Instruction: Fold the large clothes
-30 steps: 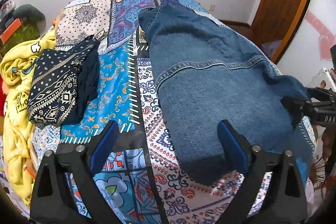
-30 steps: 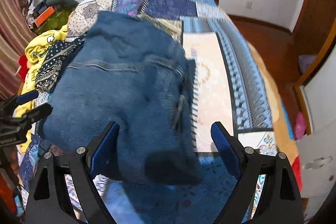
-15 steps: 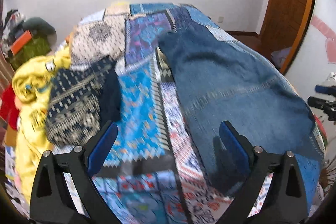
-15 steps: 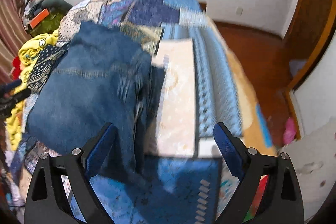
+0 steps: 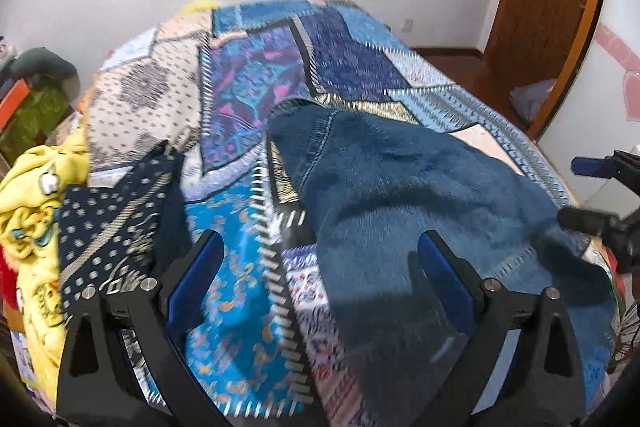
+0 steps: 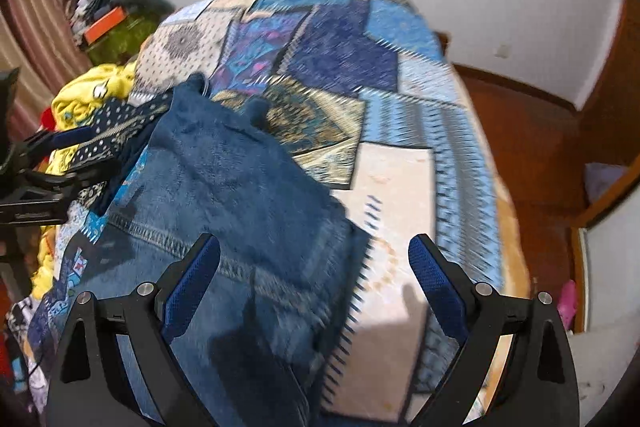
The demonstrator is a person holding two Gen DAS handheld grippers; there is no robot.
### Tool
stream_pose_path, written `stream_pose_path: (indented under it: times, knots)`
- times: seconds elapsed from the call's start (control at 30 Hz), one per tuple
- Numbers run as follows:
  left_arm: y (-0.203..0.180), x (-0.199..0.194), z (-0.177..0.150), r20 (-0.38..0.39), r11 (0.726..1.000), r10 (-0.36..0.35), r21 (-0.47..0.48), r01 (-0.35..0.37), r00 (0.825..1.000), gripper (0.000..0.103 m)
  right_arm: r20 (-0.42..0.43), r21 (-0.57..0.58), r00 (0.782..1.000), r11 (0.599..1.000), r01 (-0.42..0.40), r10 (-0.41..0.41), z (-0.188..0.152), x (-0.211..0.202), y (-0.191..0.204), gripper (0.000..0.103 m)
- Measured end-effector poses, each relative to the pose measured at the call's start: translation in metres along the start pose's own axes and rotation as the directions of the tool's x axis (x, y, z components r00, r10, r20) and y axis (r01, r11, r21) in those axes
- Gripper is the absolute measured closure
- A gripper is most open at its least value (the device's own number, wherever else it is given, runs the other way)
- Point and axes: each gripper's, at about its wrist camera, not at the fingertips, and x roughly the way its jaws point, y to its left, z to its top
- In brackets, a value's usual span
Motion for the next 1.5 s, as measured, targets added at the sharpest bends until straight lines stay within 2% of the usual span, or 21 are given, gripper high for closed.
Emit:
stream_pose_path:
  times: [0.1, 0.2, 0.3, 0.33, 0.43, 0.57, 0.67, 0.77, 0.93, 1.03, 1.1, 1.17, 1.27, 1.37, 1.5]
  knots:
    - [-0.002, 0.023, 0.012, -0.013, 0.999, 0.032, 0.001, -0.032, 0.999, 0.005, -0.071, -0.014, 0.997, 1.0, 0.008, -0.009, 0.006, 0.028, -0.001, 0.009]
    - [0.001, 0.042, 0.024, -0.015, 0.998, 0.061, -0.01, -0.061, 0.998, 0.005, -0.085, -0.046, 0.995, 0.997, 0.056, -0.06, 0.006, 0.043, -0.005, 0.009]
    - [0.006, 0.053, 0.034, -0.003, 0.995, 0.093, -0.02, -0.093, 0.996, 0.005, -0.047, -0.059, 0.988, 0.988, 0.144, -0.147, 0.008, 0.043, -0.014, 0.009]
    - [0.008, 0.055, 0.037, 0.003, 0.995, 0.099, -0.025, -0.099, 0.995, 0.005, -0.021, -0.062, 0.979, 0.978, 0.2, -0.201, 0.009, 0.04, -0.017, 0.009]
    - [0.015, 0.053, 0.044, 0.023, 0.992, 0.126, -0.035, -0.125, 0.992, 0.004, 0.014, -0.035, 0.959, 0.958, 0.284, -0.284, 0.01, 0.028, -0.031, 0.009]
    - [0.021, 0.029, 0.045, 0.099, 0.97, 0.245, -0.024, -0.244, 0.964, 0.004, 0.06, -0.012, 0.961, 0.963, 0.27, -0.269, 0.007, 0.0, -0.04, 0.009]
    - [0.029, 0.004, 0.044, 0.135, 0.969, 0.246, -0.026, -0.245, 0.96, 0.004, 0.109, -0.03, 0.966, 0.971, 0.238, -0.234, 0.001, -0.025, -0.034, 0.009]
    - [0.035, -0.022, 0.037, 0.135, 0.985, 0.17, -0.04, -0.167, 0.976, 0.004, 0.145, -0.066, 0.974, 0.981, 0.184, -0.173, -0.011, -0.047, -0.02, 0.009]
    - [0.028, -0.054, 0.01, 0.094, 1.0, 0.023, -0.019, -0.022, 0.995, 0.004, 0.135, -0.105, 0.987, 0.99, 0.096, -0.082, -0.026, -0.055, 0.001, 0.009]
    - [0.019, -0.058, -0.009, 0.044, 0.999, -0.051, -0.017, 0.052, 0.998, 0.004, 0.085, -0.088, 0.996, 0.996, 0.016, -0.008, -0.038, -0.051, 0.007, 0.009]
    - [0.013, -0.056, -0.025, 0.005, 0.993, -0.116, -0.032, 0.116, 0.993, 0.004, 0.047, -0.051, 0.997, 0.997, -0.055, 0.057, -0.044, -0.043, 0.005, 0.009]
    - [0.009, -0.048, -0.04, -0.048, 0.981, -0.184, -0.068, 0.18, 0.982, 0.004, -0.003, -0.001, 0.992, 0.992, -0.13, 0.13, -0.05, -0.029, 0.0, 0.009]
    - [0.008, -0.03, -0.057, -0.127, 0.959, -0.263, -0.139, 0.245, 0.957, 0.004, -0.082, 0.075, 0.977, 0.979, -0.192, 0.198, -0.056, -0.003, -0.009, 0.009]
    - [0.011, -0.01, -0.067, -0.171, 0.938, -0.31, -0.213, 0.272, 0.935, 0.004, -0.146, 0.148, 0.956, 0.961, -0.234, 0.255, -0.061, 0.018, -0.02, 0.009]
    - [0.022, 0.011, -0.069, -0.169, 0.874, -0.416, -0.346, 0.342, 0.893, 0.004, -0.172, 0.266, 0.898, 0.897, -0.353, 0.405, -0.063, 0.04, -0.035, 0.009]
